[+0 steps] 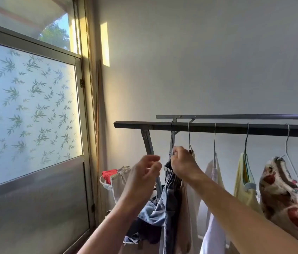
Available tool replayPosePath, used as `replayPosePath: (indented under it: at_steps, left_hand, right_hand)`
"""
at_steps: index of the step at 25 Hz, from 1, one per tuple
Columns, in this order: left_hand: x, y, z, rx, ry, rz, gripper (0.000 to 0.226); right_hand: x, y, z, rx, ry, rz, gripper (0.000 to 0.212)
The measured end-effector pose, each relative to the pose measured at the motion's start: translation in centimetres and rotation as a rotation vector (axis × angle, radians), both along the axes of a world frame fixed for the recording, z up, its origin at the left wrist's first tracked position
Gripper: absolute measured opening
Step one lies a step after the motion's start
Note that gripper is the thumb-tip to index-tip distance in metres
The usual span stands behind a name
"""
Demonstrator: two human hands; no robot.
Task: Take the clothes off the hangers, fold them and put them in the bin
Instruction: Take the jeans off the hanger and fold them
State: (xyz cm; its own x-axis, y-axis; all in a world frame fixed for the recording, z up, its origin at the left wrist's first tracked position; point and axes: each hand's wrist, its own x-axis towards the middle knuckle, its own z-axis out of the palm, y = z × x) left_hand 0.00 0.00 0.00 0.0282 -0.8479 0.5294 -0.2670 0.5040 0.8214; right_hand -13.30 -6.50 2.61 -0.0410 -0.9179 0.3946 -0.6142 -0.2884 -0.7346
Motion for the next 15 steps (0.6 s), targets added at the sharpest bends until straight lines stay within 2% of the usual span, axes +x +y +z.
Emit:
replayPosePath:
  at_steps: [2,4,8,12,15]
  left_hand:
    - [-0.4,-0.8,-0.3,0.068,-0.240,0.010,0.032]
    - [-0.9,-1.5,-0.7,0.127,-0.391,0.008,0.045]
    - [-1.0,-3.1,-1.3,0.249,-0.358,-0.022,0.061]
    - [-1.5,-3.5,-2.1,0.263,-0.344,-0.076,0.065]
    - [-1.6,-3.3,-2.1,0.163,-0.420,-0.026,0.063]
  right_hand:
    - [0.2,-0.1,0.4,0.099,0.135,-0.047,0.041]
    - [0.1,-0.1,0.7,0.164,0.183,-0.058,0.036]
    - [0.7,-0.5,1.3,0.242,0.207,-0.067,0.030]
    - [0.8,-2.6,0.7,0.292,0.049,-0.082,0.028]
    - [0.8,-4.3,0.2,0.351,-0.211,-0.099,0.030]
